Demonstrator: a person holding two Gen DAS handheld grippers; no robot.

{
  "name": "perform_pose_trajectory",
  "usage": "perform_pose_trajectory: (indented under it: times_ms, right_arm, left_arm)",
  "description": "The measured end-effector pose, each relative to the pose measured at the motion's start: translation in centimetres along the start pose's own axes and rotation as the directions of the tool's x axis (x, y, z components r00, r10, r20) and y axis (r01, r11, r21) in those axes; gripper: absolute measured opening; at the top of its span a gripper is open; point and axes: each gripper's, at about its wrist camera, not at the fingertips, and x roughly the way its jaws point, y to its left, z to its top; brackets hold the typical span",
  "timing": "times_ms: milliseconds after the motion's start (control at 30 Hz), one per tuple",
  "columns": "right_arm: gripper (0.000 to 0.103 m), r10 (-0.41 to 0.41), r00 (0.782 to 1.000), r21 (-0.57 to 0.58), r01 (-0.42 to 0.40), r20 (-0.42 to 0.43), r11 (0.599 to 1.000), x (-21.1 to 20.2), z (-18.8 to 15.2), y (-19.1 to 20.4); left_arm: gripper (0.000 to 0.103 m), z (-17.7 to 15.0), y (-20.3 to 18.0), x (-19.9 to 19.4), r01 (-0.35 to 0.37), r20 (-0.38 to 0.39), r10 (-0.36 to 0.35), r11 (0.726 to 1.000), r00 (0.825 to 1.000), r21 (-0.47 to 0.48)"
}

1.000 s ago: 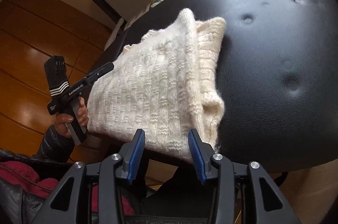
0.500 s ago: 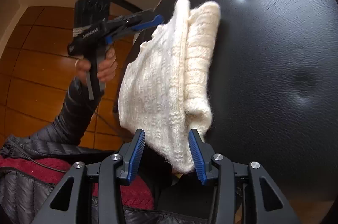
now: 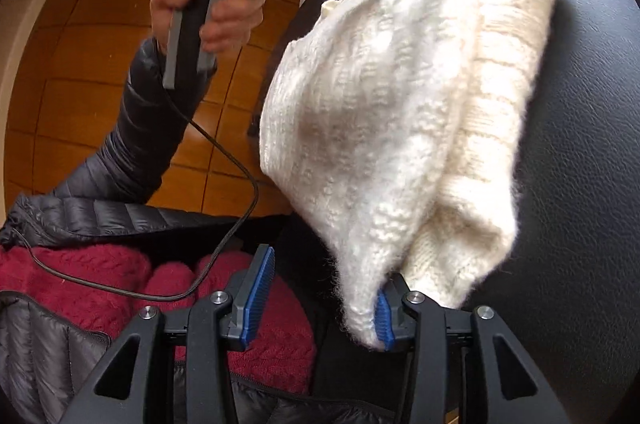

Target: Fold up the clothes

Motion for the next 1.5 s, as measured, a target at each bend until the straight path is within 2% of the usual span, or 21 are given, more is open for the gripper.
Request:
perform_pose_trajectory:
  times_ms: [133,233,267,300,333,433,500,567,600,667,733,833,933,1000,1067,1100,1133,1200,1300,1400,1500]
  right_arm:
    - [0.043,-0.06,0.998,0.012,0.06,-0.031,0.998,1.5,-0.1,-0.5]
    - [0.044,-0.066,0.997,0.001,0.066,-0.026,0.998,2.3,-0.2,-0.3]
    - [0.044,-0.07,0.997,-0.004,0.07,-0.023,0.998,2.5,-0.3,-0.3]
    - [0.044,-0.073,0.997,-0.011,0.073,-0.018,0.997,2.7,-0.4,-0.1]
    - [0.044,-0.078,0.997,-0.021,0.078,-0.013,0.997,2.8,-0.6,0.1]
    - [0.044,-0.067,0.998,-0.053,0.068,0.022,0.996,2.6,-1.1,0.8]
    - [0.044,-0.051,0.998,-0.051,0.053,0.038,0.997,2.5,-1.4,0.5]
    - [0.044,-0.041,0.998,-0.043,0.043,0.05,0.998,2.5,-1.7,0.1]
    - [0.04,-0.056,0.998,-0.021,0.057,0.038,0.998,2.9,-1.8,-0.6]
    - [0.026,-0.064,0.997,0.013,0.064,0.036,0.998,3.0,-2.0,-1.5]
    - [0.02,-0.059,0.997,0.041,0.057,0.047,0.998,2.8,-2.2,-2.0]
    - [0.019,-0.064,0.996,0.073,0.06,0.061,0.996,2.8,-2.5,-2.4]
    - [0.019,-0.065,0.994,0.112,0.055,0.086,0.992,2.4,-2.3,-2.6]
    - [0.022,-0.078,0.989,0.136,0.061,0.124,0.989,2.0,-2.7,-2.4]
    - [0.03,-0.114,0.977,0.151,0.086,0.182,0.985,0.9,-3.3,-1.8]
    - [0.031,-0.138,0.967,0.16,0.105,0.216,0.982,0.2,-3.7,-1.4]
    - [0.031,-0.17,0.952,0.173,0.128,0.254,0.977,-0.6,-4.0,-1.0]
    - [0.035,-0.221,0.916,0.192,0.163,0.336,0.968,-2.8,-4.7,-0.2]
    - [0.036,-0.243,0.875,0.176,0.184,0.418,0.967,-3.5,-4.5,2.0]
    - [0.037,-0.268,0.868,0.133,0.233,0.418,0.963,-1.6,-1.8,4.1]
    - [0.037,-0.302,0.871,0.092,0.289,0.388,0.953,1.6,2.3,5.6]
  left_arm:
    - [0.051,1.0,0.8,2.4,-0.05,-0.123,0.038,0.995,0.992,-0.091]
    - [0.049,1.3,0.9,3.1,-0.077,-0.146,0.059,0.989,0.988,-0.123]
    - [0.044,1.1,0.6,3.0,-0.098,-0.125,0.084,0.989,0.989,-0.11]
    - [0.026,0.8,0.3,2.8,-0.125,-0.094,0.116,0.988,0.989,-0.091]
    - [0.016,0.5,0.0,2.6,-0.152,-0.063,0.147,0.986,0.987,-0.073]
    - [0.007,-0.6,0.0,1.8,-0.128,0.072,0.134,0.988,0.988,-0.092]
    - [0.006,-0.7,0.5,1.7,-0.087,0.147,0.106,0.988,0.984,-0.131]
    - [0.006,-0.2,0.2,1.6,-0.074,0.208,0.101,0.988,0.973,-0.133]
    - [0.006,0.1,0.0,1.6,-0.071,0.237,0.101,0.989,0.966,-0.132]
    - [0.006,0.8,-0.9,2.1,-0.077,0.25,0.1,0.992,0.963,-0.102]
    - [0.006,0.9,-1.6,2.9,-0.091,0.248,0.107,0.993,0.963,-0.074]
    - [0.007,0.7,-1.0,2.4,-0.057,0.269,0.076,0.995,0.96,-0.076]
    - [0.008,-0.2,0.1,0.2,0.015,0.294,0.017,0.994,0.956,-0.104]
    - [0.011,-1.4,1.0,-2.8,0.051,0.343,-0.01,0.992,0.939,-0.111]
    - [0.012,-3.4,1.9,-6.3,0.047,0.413,-0.003,0.994,0.911,-0.096]
    - [0.018,-4.4,2.6,-8.1,0.044,0.445,0.002,0.995,0.896,-0.091]
    - [0.028,-5.8,3.8,-9.8,0.024,0.472,0.025,0.995,0.881,-0.099]
    - [0.04,-9.2,5.9,-12.6,-0.034,0.519,0.092,0.992,0.85,-0.122]
    - [0.042,-13.2,9.2,-14.1,-0.169,0.521,0.231,0.972,0.822,-0.163]
    - [0.042,-17.4,11.3,-13.6,-0.263,0.491,0.317,0.948,0.811,-0.179]
    - [0.042,-21.3,14.0,-11.8,-0.315,0.441,0.36,0.933,0.822,-0.175]
